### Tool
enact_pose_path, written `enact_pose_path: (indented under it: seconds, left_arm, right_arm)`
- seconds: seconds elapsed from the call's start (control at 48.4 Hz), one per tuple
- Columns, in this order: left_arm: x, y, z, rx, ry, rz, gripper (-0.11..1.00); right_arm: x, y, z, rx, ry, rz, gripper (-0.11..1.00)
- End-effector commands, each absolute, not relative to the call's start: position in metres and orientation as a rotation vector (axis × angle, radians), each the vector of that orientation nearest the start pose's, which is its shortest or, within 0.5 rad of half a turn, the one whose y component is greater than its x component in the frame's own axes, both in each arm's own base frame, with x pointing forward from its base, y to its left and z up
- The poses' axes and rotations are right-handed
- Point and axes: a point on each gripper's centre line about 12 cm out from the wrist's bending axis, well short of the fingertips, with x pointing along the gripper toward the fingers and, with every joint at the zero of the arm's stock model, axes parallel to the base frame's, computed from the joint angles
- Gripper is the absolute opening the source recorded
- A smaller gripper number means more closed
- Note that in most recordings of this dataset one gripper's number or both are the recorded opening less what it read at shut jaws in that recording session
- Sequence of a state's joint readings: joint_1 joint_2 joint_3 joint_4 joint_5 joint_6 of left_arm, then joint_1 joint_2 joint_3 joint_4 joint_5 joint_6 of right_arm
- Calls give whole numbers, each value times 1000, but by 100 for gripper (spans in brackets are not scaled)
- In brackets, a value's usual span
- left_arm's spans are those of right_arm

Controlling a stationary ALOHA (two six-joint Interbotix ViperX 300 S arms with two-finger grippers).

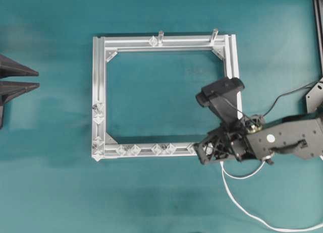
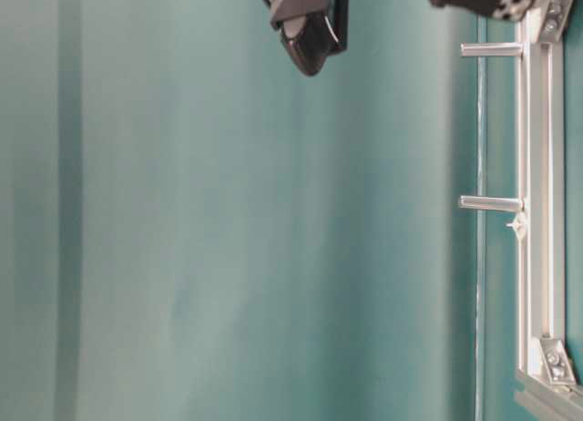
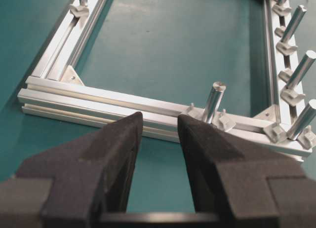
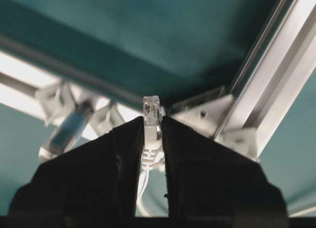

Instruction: Move the cable alternately left and right between 8 closely spaced pins so it hooks onto each one.

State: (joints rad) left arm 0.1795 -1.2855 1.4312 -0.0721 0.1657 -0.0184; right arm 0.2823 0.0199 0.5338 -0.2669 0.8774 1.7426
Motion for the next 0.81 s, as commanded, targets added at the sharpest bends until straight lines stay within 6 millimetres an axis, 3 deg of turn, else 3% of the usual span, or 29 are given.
enact_pose_path:
  seconds: [0.0, 0.496, 0.785]
  left_arm:
    - [138, 24, 193, -122, 288, 185, 39]
    - [138, 24, 193, -122, 288, 185, 38]
    - [138, 24, 193, -124, 288, 184, 38]
  right_arm:
    - [335, 59, 168, 976, 1035, -939, 15]
    - [346, -17, 173, 822, 1066, -885, 15]
    - [383, -34, 179, 759, 1045, -804, 15]
